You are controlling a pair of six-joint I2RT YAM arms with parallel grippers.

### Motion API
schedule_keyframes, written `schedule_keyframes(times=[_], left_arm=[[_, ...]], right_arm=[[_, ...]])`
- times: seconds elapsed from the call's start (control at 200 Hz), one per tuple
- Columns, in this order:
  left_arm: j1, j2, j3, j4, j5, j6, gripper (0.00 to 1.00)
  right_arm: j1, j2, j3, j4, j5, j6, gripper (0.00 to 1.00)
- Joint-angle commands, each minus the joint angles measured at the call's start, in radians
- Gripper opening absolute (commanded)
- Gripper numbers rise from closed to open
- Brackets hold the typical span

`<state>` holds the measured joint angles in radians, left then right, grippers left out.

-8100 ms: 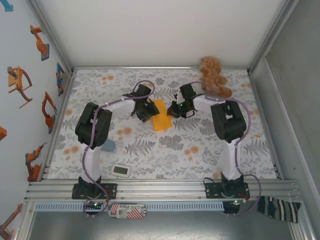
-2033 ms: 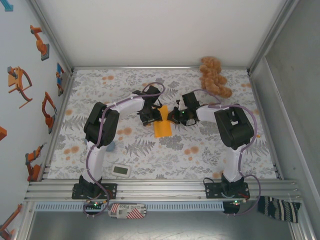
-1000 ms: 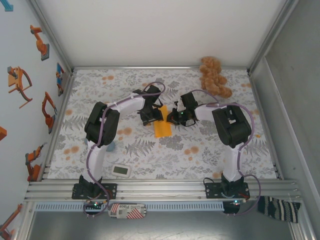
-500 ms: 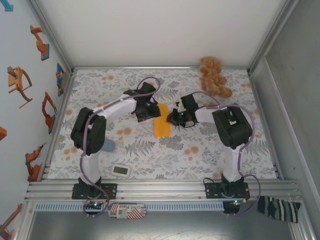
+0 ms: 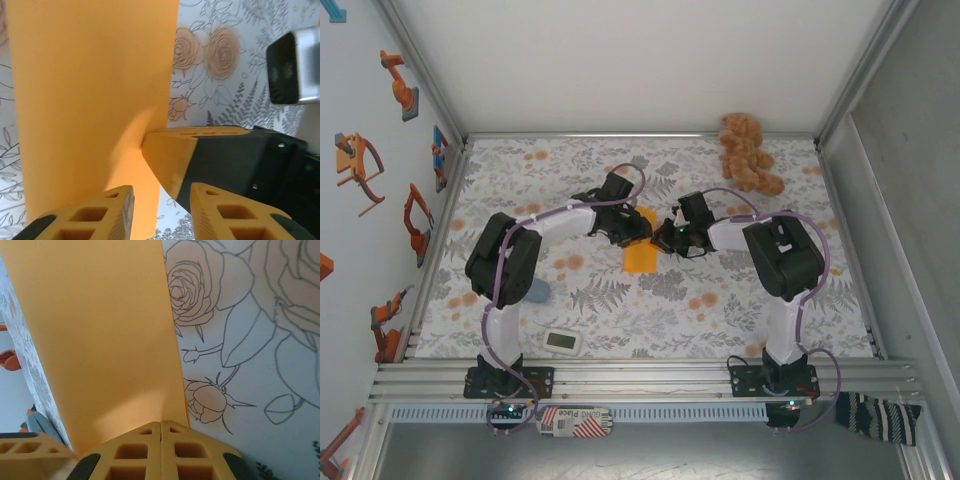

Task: Fold a paper plane with a square sheet of paper (pick it up from the middle)
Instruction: First fold the square sheet of paper in half at the center of the table.

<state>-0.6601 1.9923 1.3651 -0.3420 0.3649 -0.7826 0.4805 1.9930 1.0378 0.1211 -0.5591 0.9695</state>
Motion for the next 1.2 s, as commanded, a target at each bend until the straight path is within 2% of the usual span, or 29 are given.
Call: schedule_keyframes(times=[0.0, 0.295, 0.521, 0.821, 1.192], left_arm=[[0.002, 0.029, 0.025, -0.019, 0.037, 0.019, 0.32], [0.002, 0.096, 0.087, -0.067, 0.049, 0.045, 0.23], [0.009, 0.098, 0.060, -0.065, 0.014, 0.051, 0.14], [0.024, 0.068, 0.039, -0.036, 0.029, 0.054, 0.12], [0.050, 0.110, 0.026, -0.057, 0.037, 0.085, 0.12]], right_arm=[[0.024, 0.082, -0.040, -0.187, 0.100, -0.015, 0.00], [0.023, 0.088, -0.032, -0.221, 0.116, -0.047, 0.00], [0.024, 0.093, -0.038, -0.228, 0.125, -0.054, 0.00], [0.024, 0.097, -0.041, -0.233, 0.134, -0.058, 0.00], [0.024, 0.106, -0.038, -0.263, 0.152, -0.077, 0.00]])
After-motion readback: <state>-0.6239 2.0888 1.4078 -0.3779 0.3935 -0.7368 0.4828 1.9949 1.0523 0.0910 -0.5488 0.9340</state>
